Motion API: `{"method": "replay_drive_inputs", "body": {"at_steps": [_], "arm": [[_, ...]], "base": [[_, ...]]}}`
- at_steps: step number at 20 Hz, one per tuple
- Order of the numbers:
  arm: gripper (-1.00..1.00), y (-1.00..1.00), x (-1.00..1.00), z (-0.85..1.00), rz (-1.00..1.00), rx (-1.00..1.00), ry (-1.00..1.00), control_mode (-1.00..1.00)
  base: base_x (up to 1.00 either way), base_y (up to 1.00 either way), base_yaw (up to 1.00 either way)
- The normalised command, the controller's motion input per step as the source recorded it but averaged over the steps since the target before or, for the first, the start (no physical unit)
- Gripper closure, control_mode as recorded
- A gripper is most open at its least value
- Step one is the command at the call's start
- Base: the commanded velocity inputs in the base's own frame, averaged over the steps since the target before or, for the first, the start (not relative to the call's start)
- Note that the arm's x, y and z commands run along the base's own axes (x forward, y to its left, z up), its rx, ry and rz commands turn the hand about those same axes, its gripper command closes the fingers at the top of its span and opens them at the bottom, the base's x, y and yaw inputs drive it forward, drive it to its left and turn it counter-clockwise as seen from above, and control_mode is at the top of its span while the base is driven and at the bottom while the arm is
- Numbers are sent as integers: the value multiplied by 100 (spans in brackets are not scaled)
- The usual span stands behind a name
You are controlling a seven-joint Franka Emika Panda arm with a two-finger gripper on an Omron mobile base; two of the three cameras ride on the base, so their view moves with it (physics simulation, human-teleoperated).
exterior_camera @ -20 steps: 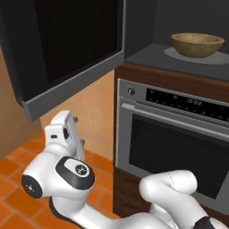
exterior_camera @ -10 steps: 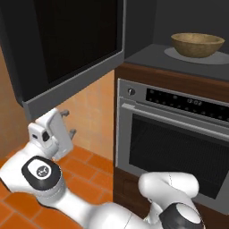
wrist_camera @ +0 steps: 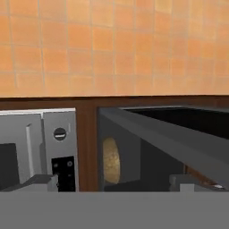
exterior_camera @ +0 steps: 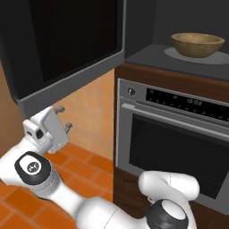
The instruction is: Pick the tomato from the sink and place it in the bowl. Then pick the bowl and place it in the microwave. Then close the microwave door and press the start button.
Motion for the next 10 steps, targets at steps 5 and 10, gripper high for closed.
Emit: {"method": "replay_drive_inputs", "body": {"at_steps": [5,10], "arm": [[-100,17,52,-1,0,0,1,-100],[-100,19,40,-34,0,0,0,-100]], "base": [[0,0,0],[0,0,0]]}}
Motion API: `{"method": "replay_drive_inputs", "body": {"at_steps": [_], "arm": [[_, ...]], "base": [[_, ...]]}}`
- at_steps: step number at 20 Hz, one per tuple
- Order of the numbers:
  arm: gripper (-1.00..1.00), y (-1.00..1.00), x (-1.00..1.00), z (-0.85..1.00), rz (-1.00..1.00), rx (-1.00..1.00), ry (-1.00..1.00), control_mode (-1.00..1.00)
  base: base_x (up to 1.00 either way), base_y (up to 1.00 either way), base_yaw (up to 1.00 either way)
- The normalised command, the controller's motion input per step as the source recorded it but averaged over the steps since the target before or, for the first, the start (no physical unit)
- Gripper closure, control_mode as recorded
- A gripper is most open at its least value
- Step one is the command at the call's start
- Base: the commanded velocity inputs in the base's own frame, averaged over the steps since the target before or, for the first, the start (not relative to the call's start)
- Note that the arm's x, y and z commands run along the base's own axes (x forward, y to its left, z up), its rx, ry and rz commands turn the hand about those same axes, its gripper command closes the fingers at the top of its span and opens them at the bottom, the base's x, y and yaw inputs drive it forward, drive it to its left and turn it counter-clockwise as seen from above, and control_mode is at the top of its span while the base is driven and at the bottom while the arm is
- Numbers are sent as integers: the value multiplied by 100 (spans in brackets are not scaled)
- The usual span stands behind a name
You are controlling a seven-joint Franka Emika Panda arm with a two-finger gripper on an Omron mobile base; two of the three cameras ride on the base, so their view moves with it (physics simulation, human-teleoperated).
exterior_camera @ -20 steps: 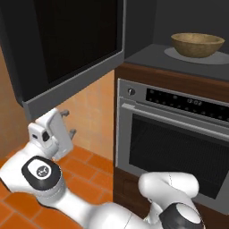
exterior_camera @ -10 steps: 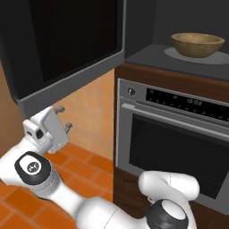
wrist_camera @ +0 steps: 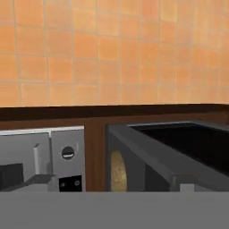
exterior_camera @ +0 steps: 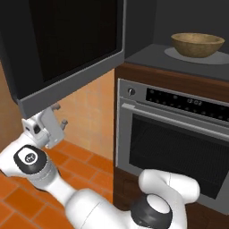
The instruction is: Pick the tomato from the sink and place it in the bowl. Then pick the bowl and place it in the microwave. Then close the microwave door and press the start button.
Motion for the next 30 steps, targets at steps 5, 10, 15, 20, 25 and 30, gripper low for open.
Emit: {"method": "replay_drive_inputs", "body": {"at_steps": [5,10,15,20,25,30], "arm": [[-100,32,22,26,0,-3,0,-100],[-100,64,40,14,-3,-7,0,-100],[-100,12,2,37,-7,-1,-5,-100],[-100,1,0,46,-21,-1,-20,-100],[-100,-32,0,50,-10,0,-29,-100],[-100,-34,-8,40,-15,0,-31,-100]], "base": [[0,0,0],[0,0,0],[0,0,0],[0,0,0],[0,0,0],[0,0,0]]}}
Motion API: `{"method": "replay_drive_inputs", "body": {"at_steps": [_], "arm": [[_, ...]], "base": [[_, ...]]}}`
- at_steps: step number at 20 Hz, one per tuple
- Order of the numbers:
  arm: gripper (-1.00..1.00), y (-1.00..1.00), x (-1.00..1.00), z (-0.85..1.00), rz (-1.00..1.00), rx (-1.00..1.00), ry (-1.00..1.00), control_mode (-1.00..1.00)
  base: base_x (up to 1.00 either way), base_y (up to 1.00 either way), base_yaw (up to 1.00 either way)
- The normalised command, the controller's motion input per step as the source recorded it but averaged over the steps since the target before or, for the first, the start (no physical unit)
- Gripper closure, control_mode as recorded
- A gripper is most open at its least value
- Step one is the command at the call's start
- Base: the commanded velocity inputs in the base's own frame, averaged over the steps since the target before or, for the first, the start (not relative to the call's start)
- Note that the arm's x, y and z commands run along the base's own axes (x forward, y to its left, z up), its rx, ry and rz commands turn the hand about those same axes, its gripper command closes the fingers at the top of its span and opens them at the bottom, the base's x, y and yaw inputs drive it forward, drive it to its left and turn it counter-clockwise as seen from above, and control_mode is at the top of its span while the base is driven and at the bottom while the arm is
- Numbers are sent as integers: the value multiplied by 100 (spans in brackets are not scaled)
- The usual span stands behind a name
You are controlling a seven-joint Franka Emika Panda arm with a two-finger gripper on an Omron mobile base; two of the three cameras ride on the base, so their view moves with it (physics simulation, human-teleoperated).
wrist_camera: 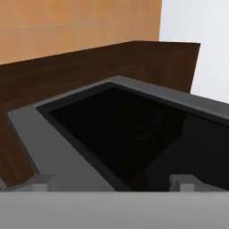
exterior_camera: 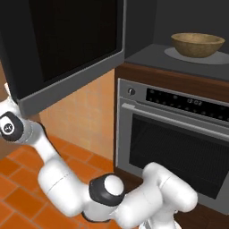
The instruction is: Pick the tomato from the sink and place it in the bowl. Then pick the bowl and place it in the microwave. Then close the microwave door and press the start button.
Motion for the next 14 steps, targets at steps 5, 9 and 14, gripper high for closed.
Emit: {"method": "replay_drive_inputs", "body": {"at_steps": [5,9,14], "arm": [[-100,-52,-25,49,-17,6,-31,-100],[-100,-61,-44,39,-4,20,-1,-100],[-100,-89,-74,27,0,24,4,-100]], "base": [[0,0,0],[0,0,0],[0,0,0]]}}
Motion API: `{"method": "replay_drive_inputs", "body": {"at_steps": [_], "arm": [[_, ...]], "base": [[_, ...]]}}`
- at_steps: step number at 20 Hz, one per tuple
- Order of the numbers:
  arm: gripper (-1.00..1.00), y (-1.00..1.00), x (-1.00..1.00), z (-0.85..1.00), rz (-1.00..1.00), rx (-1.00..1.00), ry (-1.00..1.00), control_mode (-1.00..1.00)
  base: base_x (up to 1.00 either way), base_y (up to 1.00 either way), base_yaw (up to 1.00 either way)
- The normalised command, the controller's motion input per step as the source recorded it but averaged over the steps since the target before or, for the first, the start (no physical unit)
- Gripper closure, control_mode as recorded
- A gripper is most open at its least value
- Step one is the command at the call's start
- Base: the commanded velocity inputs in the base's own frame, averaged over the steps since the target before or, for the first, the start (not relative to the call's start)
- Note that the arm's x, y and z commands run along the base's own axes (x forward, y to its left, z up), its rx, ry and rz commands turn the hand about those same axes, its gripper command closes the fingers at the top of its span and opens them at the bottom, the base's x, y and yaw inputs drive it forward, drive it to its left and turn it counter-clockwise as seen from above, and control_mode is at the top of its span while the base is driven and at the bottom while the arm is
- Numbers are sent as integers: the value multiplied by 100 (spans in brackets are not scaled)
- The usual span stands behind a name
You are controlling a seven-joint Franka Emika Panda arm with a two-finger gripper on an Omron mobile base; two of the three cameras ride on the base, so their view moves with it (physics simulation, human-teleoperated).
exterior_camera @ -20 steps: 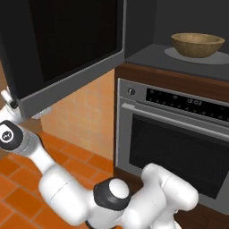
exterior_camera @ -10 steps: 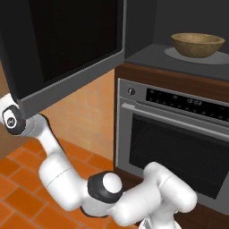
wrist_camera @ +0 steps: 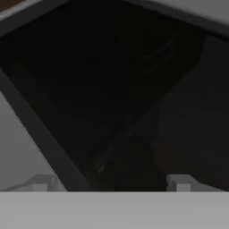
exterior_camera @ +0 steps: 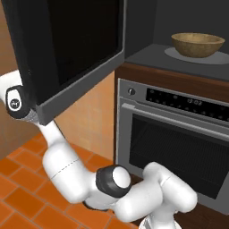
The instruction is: Pick the tomato from the sink and place it in the bowl. Then pick the bowl and place it in the microwave. Then close the microwave door and press the start button.
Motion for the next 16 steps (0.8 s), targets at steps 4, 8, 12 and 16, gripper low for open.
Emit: {"method": "replay_drive_inputs", "body": {"at_steps": [4,8,12,16], "arm": [[-100,-98,-74,0,1,12,9,-100],[-100,-100,-78,0,1,5,0,-100],[-100,-100,-49,0,2,4,0,-100],[-100,-100,-26,0,3,5,0,-100]], "base": [[0,0,0],[0,0,0],[0,0,0],[0,0,0]]}}
